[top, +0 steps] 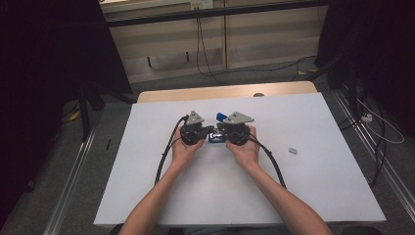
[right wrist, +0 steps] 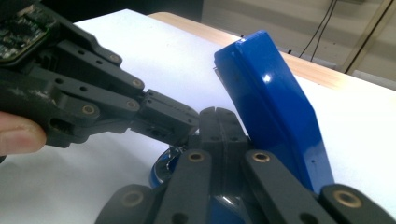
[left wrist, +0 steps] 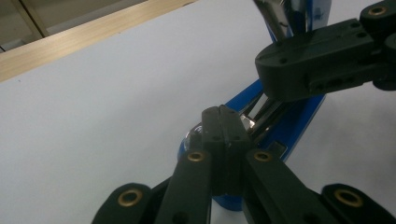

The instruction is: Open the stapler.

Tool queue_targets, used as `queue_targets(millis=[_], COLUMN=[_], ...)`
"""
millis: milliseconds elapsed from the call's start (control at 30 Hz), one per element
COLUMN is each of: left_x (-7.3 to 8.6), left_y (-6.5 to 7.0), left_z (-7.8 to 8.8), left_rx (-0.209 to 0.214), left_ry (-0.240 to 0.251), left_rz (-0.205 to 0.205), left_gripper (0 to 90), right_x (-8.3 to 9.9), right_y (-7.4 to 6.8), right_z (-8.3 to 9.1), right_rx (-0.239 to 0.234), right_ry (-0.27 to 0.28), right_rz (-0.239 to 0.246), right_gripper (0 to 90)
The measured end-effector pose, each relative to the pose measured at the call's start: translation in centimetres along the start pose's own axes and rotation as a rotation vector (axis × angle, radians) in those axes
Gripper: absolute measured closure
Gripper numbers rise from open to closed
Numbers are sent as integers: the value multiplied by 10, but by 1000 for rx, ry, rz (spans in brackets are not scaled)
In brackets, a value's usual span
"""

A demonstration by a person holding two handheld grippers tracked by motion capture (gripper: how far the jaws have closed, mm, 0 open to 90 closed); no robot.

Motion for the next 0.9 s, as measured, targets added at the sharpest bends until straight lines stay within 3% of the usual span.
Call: queue_targets(millis=[467,900], left_x=[0,0], left_y=[-1,-1], left_z=[0,0], left_rx=[13,1], left_ry=[6,3], left_rz=[7,0], left_gripper=[900,900], right_x=[-1,-2], right_y=[2,12], right_z=[3,15], right_rx=[-2,38], right_ry=[4,17], right_rz=[-13,-33], right_gripper=[900,900])
Point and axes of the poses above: each handheld gripper's, and its own axes: z roughly backward along the jaws, x roughly out of its underside, y roughly to its right, the point moved 4 cm from there along -z, roughly forward along the jaws, and after that the axes turned 12 degrees about -y, right-handed, at the moved point
